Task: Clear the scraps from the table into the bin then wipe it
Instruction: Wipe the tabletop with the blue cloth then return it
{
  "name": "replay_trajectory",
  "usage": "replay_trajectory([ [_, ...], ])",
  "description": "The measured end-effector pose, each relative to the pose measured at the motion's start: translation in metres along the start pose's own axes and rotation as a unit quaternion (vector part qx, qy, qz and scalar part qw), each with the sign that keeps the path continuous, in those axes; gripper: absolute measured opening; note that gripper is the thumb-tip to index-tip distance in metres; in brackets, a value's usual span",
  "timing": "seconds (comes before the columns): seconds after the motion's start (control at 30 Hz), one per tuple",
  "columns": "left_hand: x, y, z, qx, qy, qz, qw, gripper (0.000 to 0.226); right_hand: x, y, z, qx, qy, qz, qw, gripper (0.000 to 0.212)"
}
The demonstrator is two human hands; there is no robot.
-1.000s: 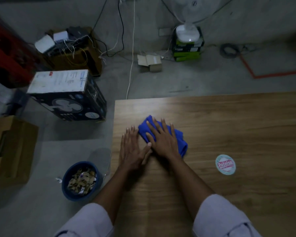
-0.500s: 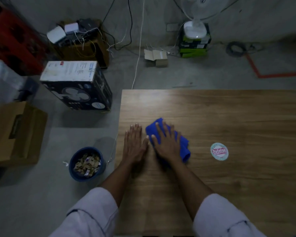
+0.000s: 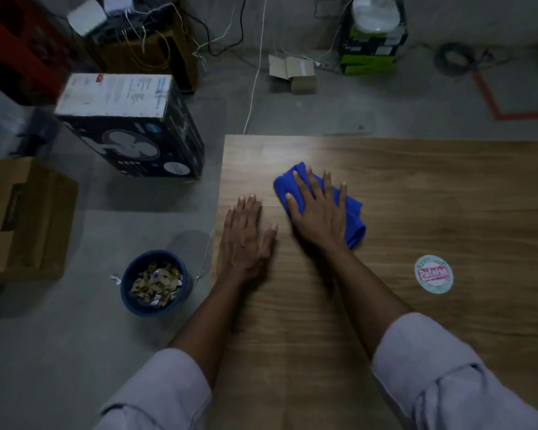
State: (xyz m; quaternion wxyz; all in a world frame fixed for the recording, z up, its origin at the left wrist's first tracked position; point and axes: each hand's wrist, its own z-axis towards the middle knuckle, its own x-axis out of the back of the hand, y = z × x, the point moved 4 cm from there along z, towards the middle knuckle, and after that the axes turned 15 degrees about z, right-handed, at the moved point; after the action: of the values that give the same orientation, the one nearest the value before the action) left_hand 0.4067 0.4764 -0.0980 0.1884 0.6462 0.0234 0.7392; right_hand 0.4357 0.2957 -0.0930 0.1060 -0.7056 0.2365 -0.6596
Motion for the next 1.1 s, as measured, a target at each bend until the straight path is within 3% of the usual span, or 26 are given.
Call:
replay_trajectory([
  [0.23, 0.001, -0.002, 0.000, 0.011, -0.044, 0.018, 0.999, 0.076, -0.009, -0.013, -0.087, 0.101, -0.049, -0.016, 0.994, 0.062],
  [0.37, -0.002, 0.000, 0.000, 0.001, -0.050, 0.038, 0.998, 0.077, -0.001, -0.003, -0.074, 0.117, -0.053, -0.025, 0.991, 0.062],
  [0.47, -0.003, 0.000, 0.001, 0.003, -0.029, 0.038, 0.999, 0.074, 0.008, 0.003, -0.019, 0.072, -0.025, -0.021, 0.997, 0.063],
  [0.6, -0.004, -0.001, 0.002, 0.003, -0.007, 0.049, 0.999, 0.071, 0.020, 0.009, 0.051, -0.098, 0.070, 0.037, 0.992, 0.063],
  [0.67, -0.002, -0.002, 0.002, 0.012, 0.007, 0.041, 0.999, 0.066, 0.008, -0.012, 0.048, -0.130, 0.098, 0.061, 0.985, 0.062],
  [0.8, 0.010, -0.011, 0.011, 0.065, 0.061, -0.040, 0.995, 0.042, -0.027, -0.059, -0.029, 0.110, 0.034, 0.018, 0.993, 0.061],
  [0.87, 0.019, -0.017, 0.026, 0.064, 0.074, -0.042, 0.994, 0.034, -0.025, -0.042, -0.050, 0.155, 0.023, 0.017, 0.987, 0.063],
  [0.97, 0.018, -0.020, 0.049, 0.027, 0.045, 0.009, 0.999, 0.023, -0.006, -0.006, -0.035, 0.094, 0.030, 0.001, 0.995, 0.068],
  [1.1, 0.002, -0.024, 0.061, 0.033, -0.008, -0.009, 0.999, 0.041, 0.008, 0.014, 0.031, -0.053, 0.067, -0.003, 0.996, 0.070],
])
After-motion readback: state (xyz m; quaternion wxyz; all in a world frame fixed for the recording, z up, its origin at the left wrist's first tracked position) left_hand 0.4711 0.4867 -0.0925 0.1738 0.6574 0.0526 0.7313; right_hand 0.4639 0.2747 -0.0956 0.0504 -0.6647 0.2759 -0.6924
